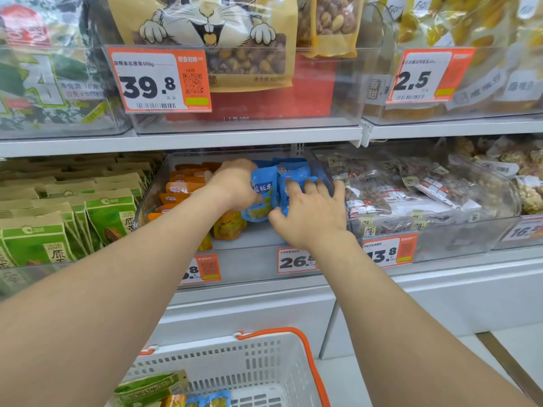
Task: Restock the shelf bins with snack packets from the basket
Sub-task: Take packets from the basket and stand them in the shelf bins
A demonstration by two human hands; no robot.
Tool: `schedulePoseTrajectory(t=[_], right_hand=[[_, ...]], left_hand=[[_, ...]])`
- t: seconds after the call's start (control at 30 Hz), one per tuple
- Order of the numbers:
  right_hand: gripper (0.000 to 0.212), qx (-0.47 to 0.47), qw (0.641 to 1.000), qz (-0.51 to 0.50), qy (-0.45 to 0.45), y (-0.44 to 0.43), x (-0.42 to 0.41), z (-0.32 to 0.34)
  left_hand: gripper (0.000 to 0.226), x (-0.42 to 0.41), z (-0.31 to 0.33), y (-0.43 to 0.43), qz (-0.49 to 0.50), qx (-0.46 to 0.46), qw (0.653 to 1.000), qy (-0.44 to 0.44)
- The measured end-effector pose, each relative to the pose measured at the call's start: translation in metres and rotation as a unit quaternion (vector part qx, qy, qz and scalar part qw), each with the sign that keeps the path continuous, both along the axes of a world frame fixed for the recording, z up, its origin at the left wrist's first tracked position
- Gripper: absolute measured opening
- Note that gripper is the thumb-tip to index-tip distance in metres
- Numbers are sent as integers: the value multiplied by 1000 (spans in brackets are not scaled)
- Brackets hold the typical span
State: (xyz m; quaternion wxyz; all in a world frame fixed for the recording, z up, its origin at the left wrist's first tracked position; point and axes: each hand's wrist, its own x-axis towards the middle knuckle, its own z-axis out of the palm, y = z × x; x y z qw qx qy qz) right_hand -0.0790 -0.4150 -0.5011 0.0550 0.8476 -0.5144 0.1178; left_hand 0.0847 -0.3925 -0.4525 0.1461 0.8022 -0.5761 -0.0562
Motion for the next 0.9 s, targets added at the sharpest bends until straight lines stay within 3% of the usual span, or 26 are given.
schedulePoseTrajectory(t=[0.2,0.43,0.63,0.9], right_hand=[[67,-12,1000,-11,-19,2,2,-1],[63,-17,999,-13,-35,4,3,0],[64,-25,999,-12,-39,5,3,0],[68,-39,998,-10,-52,4,4,-3]], left_hand=[[37,5,-6,-13,87,9,996,-34],[39,-8,-14,-23,94,45,988,-115],[62,-11,-25,-33,92,80,981,-149],[56,-9,-34,-36,98,18,976,-192]])
